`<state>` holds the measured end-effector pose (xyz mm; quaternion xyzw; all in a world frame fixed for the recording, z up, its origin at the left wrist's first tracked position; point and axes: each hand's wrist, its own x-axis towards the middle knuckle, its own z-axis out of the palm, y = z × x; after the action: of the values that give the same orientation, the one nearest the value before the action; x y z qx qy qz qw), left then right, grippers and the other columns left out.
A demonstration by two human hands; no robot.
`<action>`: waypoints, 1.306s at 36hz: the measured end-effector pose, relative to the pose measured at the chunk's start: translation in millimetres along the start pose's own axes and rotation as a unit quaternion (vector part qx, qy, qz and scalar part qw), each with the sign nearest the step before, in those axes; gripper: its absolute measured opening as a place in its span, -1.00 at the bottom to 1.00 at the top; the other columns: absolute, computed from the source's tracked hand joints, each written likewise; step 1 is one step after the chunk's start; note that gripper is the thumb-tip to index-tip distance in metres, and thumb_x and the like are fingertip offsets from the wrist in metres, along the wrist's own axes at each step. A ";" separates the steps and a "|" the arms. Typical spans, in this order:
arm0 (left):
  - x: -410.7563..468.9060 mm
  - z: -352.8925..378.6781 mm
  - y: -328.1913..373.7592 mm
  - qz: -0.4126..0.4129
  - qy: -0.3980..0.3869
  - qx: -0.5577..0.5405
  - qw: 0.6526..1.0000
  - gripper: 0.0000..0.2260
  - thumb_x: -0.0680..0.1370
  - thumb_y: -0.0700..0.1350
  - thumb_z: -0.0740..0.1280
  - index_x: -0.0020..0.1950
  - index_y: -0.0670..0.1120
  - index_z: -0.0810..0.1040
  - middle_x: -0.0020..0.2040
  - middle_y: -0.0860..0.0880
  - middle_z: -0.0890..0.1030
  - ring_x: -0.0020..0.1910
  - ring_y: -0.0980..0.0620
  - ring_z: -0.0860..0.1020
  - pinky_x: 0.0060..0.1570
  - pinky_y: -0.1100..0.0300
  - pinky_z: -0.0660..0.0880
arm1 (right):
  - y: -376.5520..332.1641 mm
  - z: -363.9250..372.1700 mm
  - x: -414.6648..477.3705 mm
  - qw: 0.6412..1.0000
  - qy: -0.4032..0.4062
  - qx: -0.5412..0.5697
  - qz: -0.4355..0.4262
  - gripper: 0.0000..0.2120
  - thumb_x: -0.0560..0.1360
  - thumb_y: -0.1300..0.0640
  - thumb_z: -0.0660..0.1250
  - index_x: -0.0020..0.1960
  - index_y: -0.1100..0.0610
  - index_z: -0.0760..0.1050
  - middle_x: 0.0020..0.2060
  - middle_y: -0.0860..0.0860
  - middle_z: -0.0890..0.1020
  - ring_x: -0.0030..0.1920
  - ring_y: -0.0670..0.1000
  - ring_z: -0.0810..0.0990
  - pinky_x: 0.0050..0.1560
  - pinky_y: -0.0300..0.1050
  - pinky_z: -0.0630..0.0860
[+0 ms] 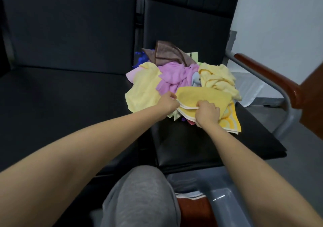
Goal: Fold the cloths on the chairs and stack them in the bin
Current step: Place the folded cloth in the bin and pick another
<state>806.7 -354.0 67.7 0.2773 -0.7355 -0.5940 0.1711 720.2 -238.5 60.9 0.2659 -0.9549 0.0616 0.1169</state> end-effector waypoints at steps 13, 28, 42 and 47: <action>5.7 8.6 -6.3 0.023 -0.036 -0.041 0.998 -0.35 0.44 -0.08 0.48 0.43 -0.12 0.26 0.29 -0.09 0.44 0.23 -0.07 0.46 0.08 0.15 0.44 | -13.7 -48.2 3.4 0.851 0.041 0.522 0.044 -0.78 0.58 0.24 0.14 0.03 0.35 0.51 -0.16 0.08 0.47 -0.19 -0.04 0.41 -0.28 -0.32 0.35; -19.1 -46.5 26.8 0.078 0.056 -0.170 0.981 -0.75 0.61 -0.17 0.16 0.26 -0.17 0.46 0.13 -0.08 0.55 0.10 -0.02 0.52 0.12 0.13 0.46 | -62.4 -95.8 9.5 0.771 -0.092 0.630 -0.019 -0.91 0.50 0.02 0.30 -0.09 0.02 0.54 -0.06 0.06 0.59 0.02 0.08 0.57 0.10 0.01 0.53; -38.6 -166.4 59.4 -0.039 -0.221 0.160 0.961 -0.61 0.48 0.02 0.39 0.27 -0.04 0.47 0.14 -0.06 0.61 0.09 -0.07 0.61 0.11 -0.01 0.55 | -91.5 -112.3 -3.9 0.940 0.047 0.310 -0.136 -0.72 0.53 0.29 0.08 0.05 0.12 0.53 -0.07 -0.01 0.57 -0.01 0.06 0.51 -0.08 -0.10 0.41; -48.5 -218.5 63.5 -0.079 -0.230 0.380 0.893 -0.80 0.50 -0.14 0.39 0.12 -0.07 0.54 0.06 -0.07 0.64 0.04 -0.06 0.62 0.06 0.04 0.55 | -124.3 -130.5 2.1 0.924 0.099 0.358 -0.090 -0.67 0.52 0.36 0.05 0.12 0.14 0.50 -0.04 0.00 0.53 -0.01 -0.01 0.46 -0.12 -0.17 0.33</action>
<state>958.9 -485.6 184.5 0.2341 -0.8993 -0.3284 -0.1689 808.2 -321.8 194.3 0.3677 -0.8248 0.4145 0.1130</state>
